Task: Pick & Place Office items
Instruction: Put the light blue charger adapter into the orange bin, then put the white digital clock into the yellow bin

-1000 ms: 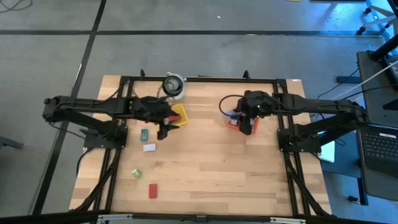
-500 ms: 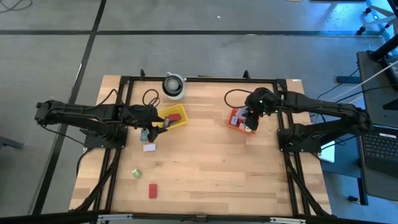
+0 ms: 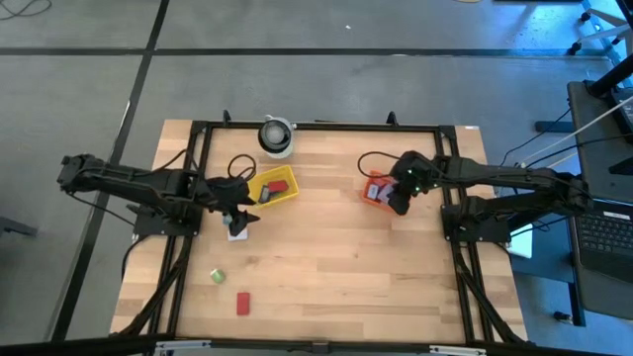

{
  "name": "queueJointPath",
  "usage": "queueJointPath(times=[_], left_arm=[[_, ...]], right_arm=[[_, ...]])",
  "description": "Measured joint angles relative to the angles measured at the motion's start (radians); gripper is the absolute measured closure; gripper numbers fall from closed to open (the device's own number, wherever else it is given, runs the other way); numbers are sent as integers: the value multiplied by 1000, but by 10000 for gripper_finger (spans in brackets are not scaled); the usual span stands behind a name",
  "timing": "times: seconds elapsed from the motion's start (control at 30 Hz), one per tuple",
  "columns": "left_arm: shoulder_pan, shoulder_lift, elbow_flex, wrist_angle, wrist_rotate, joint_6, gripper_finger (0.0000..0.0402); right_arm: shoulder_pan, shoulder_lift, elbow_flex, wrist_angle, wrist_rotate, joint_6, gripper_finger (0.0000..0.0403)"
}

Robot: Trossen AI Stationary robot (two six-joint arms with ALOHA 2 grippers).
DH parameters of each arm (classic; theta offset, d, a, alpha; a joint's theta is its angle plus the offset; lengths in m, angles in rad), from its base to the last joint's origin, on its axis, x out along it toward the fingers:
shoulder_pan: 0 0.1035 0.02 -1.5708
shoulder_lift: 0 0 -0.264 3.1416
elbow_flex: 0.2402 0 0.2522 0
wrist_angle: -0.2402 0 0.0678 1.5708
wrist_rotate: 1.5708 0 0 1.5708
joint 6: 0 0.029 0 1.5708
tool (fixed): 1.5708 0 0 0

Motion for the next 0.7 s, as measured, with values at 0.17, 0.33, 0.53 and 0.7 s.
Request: queueJointPath(times=[0.17, 0.33, 0.53, 0.7], left_arm=[[-19, 0, 0, -1, 0, -29, 135], [-19, 0, 0, -65, 0, -82, 135], [-19, 0, 0, -143, -3, -112, 135], [-19, 33, 0, -197, -12, -119, 135]], right_arm=[[0, 0, -18, -1, 20, 34, 273], [0, 0, -18, 25, 54, 38, 183], [0, 0, -18, 49, 27, 30, 138], [0, 0, -10, 46, 9, 28, 151]])
